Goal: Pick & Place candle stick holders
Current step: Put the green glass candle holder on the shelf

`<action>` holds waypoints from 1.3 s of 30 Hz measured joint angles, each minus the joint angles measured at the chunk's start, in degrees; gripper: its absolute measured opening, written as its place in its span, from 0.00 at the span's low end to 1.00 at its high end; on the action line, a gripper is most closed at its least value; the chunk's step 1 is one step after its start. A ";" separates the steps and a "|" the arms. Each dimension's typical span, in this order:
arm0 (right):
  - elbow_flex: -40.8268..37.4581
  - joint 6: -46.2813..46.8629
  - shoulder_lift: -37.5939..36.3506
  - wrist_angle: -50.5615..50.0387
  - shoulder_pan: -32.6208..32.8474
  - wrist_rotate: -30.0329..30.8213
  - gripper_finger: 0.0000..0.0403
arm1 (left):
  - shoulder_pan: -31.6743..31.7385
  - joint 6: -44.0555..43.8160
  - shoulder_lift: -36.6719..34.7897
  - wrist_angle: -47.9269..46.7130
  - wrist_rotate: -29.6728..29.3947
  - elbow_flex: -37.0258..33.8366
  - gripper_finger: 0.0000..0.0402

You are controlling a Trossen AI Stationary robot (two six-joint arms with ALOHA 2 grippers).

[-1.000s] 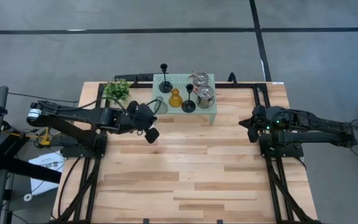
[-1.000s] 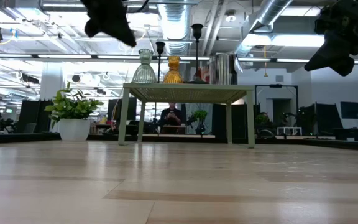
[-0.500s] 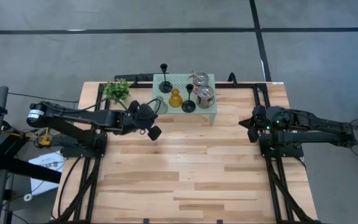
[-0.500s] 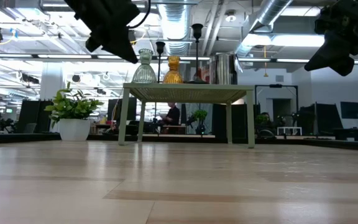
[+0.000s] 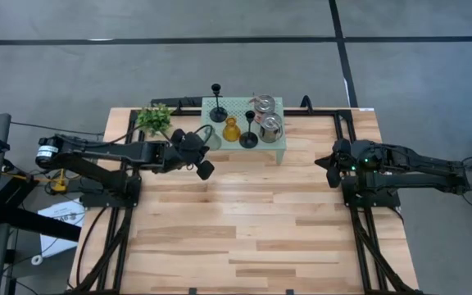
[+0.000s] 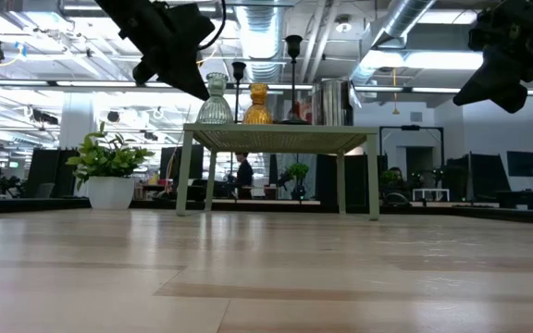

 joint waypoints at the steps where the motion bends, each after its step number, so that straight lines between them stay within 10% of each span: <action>1: 0.00 0.00 0.00 0.00 0.00 0.00 0.00 | 0.19 0.22 0.00 0.02 0.01 0.00 0.00; 39: 0.00 0.00 0.02 0.00 0.00 0.00 0.00 | 8.96 4.65 0.13 2.42 5.32 0.00 0.00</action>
